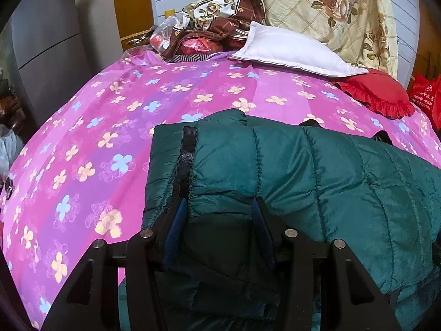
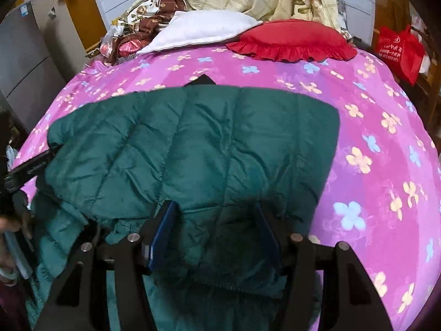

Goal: Fold large clothes

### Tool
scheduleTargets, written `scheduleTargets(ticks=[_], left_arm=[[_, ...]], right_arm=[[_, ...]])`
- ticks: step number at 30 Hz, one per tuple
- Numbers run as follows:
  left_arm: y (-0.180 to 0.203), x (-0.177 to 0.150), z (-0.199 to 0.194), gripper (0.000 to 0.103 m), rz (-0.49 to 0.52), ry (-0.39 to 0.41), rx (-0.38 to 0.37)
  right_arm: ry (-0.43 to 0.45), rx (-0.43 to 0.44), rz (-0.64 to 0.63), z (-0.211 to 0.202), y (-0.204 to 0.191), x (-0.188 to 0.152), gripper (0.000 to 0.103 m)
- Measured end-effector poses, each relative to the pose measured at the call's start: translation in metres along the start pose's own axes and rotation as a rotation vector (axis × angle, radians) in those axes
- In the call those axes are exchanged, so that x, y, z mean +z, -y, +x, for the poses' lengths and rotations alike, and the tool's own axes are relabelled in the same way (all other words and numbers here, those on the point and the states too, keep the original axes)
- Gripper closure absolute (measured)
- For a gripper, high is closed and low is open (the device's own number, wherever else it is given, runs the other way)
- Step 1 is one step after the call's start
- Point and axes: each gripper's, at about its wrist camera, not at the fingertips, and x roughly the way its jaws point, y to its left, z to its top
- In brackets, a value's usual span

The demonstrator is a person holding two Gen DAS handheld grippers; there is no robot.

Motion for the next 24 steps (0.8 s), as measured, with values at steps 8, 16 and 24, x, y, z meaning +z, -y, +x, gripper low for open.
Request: scheduleTargets(ticks=[8, 16, 24], left_arm=[[0.001, -0.001, 0.002, 0.070, 0.007, 0.010, 0.007], [0.000, -0.001, 0.007, 0.058, -0.002, 0.006, 0.007], [-0.005, 0.000, 0.004, 0.055, -0.010, -0.005, -0.005]], right_arm=[[0.077, 0.001, 0.018, -0.034, -0.002, 0.005, 0.041], [-0.002, -0.040, 0.006, 0.006, 0.001, 0.003, 0.040], [0.017, -0.035, 0.021, 0.004, 0.003, 0.007, 0.038]])
